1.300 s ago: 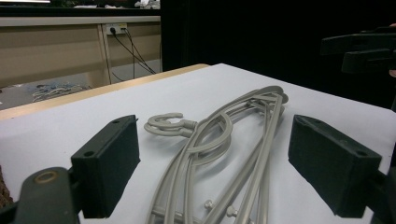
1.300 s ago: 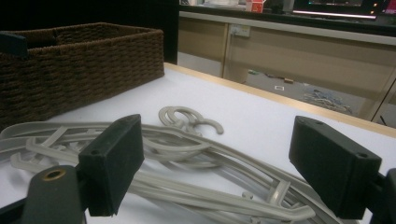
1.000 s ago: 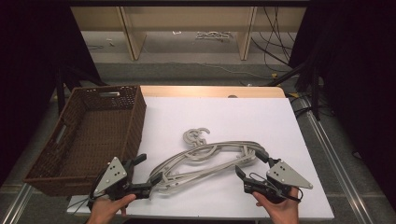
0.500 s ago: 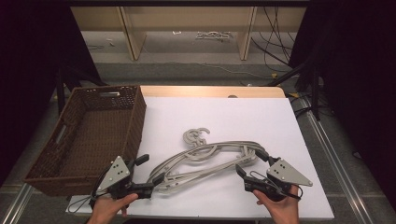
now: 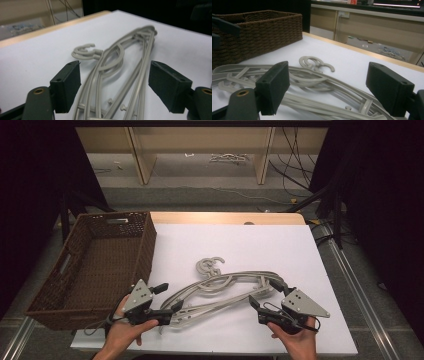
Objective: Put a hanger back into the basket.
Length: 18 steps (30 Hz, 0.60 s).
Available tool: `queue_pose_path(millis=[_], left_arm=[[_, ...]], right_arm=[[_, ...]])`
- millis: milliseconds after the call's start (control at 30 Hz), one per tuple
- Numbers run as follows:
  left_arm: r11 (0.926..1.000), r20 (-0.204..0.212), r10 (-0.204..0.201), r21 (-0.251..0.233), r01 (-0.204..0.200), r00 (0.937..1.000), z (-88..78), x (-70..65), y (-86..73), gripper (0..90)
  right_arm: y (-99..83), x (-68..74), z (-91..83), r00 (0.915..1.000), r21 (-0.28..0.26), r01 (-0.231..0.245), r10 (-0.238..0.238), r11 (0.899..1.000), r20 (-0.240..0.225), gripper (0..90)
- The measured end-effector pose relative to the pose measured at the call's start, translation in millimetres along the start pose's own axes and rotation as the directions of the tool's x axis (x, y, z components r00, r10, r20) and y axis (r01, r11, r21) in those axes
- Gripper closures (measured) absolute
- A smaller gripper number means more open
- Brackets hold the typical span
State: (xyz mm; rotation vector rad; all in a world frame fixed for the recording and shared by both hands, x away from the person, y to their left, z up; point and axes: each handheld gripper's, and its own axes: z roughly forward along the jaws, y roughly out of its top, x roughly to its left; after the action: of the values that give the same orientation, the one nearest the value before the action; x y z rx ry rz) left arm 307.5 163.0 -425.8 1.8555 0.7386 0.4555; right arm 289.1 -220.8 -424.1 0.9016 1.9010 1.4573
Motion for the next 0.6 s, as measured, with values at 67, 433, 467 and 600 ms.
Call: queue_pose_path(millis=[67,433,467,600], left_arm=[[0.9995,0.007,0.005,0.03,-0.005,1.0,9.1,0.2,4.6,25.8],[0.9744,0.042,-0.003,0.225,-0.007,0.9991,77.2,19.0,26.7,32.5],[0.9742,0.032,-0.016,0.226,0.008,0.9994,81.4,20.5,28.2,33.6],[0.9627,0.034,-0.032,0.27,0.021,0.9989,94.0,25.4,35.3,36.4]], right_arm=[[-0.3,1.2,0.5,1.0,-0.003,0.005,-0.005,1.0,0.008,20.3],[-1.6,-0.7,-2.2,1.0,0.017,0.003,-0.003,1.0,-0.001,20.9],[-1.9,-0.6,-2.6,1.0,0.02,-0.002,0.002,1.0,-0.005,20.9],[-2.7,-0.9,-2.9,1.0,0.014,0.005,-0.005,1.0,0.001,21.3]])
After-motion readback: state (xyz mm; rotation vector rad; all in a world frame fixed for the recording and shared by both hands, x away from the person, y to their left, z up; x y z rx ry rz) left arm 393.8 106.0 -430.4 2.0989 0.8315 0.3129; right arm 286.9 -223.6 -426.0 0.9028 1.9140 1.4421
